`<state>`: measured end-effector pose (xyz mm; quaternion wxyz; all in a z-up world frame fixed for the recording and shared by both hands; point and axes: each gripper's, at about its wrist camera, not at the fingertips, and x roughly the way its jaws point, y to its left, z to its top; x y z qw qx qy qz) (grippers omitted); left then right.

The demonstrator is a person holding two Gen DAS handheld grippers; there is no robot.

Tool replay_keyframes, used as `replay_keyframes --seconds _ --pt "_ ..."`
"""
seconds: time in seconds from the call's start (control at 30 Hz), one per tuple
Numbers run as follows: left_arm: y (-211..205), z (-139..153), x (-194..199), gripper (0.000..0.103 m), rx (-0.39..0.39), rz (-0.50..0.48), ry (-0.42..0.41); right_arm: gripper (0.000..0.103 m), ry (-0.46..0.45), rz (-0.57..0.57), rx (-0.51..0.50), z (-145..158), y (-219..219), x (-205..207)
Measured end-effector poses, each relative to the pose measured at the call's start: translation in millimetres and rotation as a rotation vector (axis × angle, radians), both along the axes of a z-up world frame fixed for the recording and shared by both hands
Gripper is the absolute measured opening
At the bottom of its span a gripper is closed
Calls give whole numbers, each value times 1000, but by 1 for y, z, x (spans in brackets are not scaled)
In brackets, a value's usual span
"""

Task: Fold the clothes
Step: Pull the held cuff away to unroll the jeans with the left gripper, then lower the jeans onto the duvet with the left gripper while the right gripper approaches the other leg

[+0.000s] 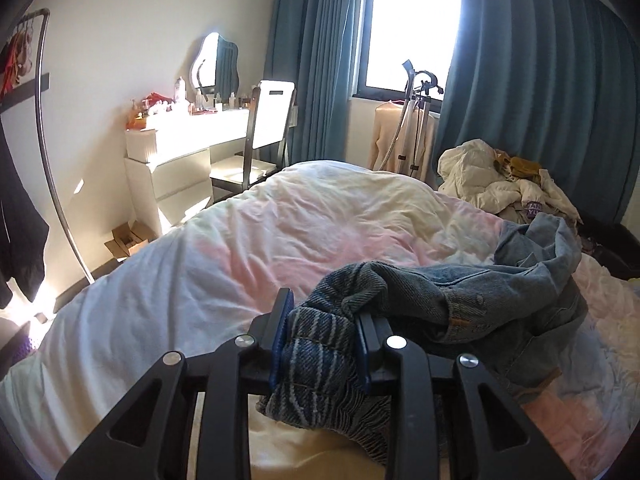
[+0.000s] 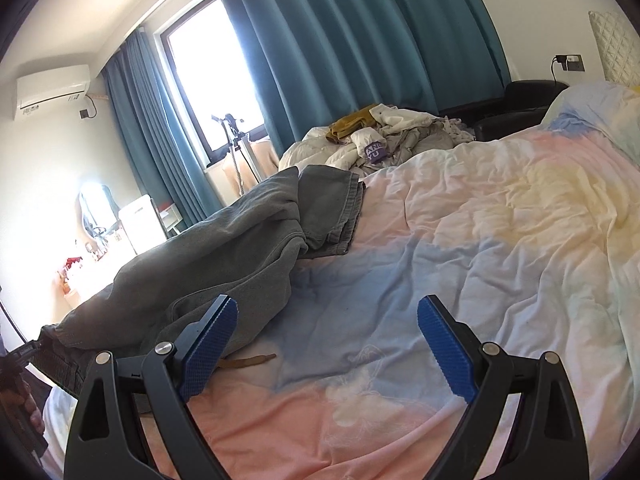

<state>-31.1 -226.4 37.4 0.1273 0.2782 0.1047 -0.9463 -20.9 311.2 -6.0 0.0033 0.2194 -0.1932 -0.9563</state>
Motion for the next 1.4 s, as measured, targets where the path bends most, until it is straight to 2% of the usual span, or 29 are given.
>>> replay_keyframes --seconds 0.03,0.1,0.3,0.57,0.73,0.9,1.0,1.13,1.27,1.4 --pt "1 2 2 33 19 -5 -5 93 3 4 -6 0 0 0" --pt "9 7 7 35 13 -25 -33 93 7 11 -17 2 0 1" --pt "52 19 29 37 -105 -72 -67 93 24 20 -13 9 -3 7" --pt "70 27 59 37 -13 -58 -96 93 29 33 26 16 -9 13" --pt "74 16 72 37 -55 -72 -183 93 29 31 25 18 -9 13" --pt "68 8 96 37 -25 -64 -217 93 26 37 28 18 -10 12" --pt "68 6 109 37 14 -69 -215 93 20 50 32 17 -12 11" --pt "83 11 112 37 -11 -82 -193 93 23 60 34 19 -15 12" --pt "103 26 101 37 24 -126 -128 93 18 66 28 20 -15 14" --pt "136 35 75 37 19 -198 -86 93 15 70 31 21 -15 15"
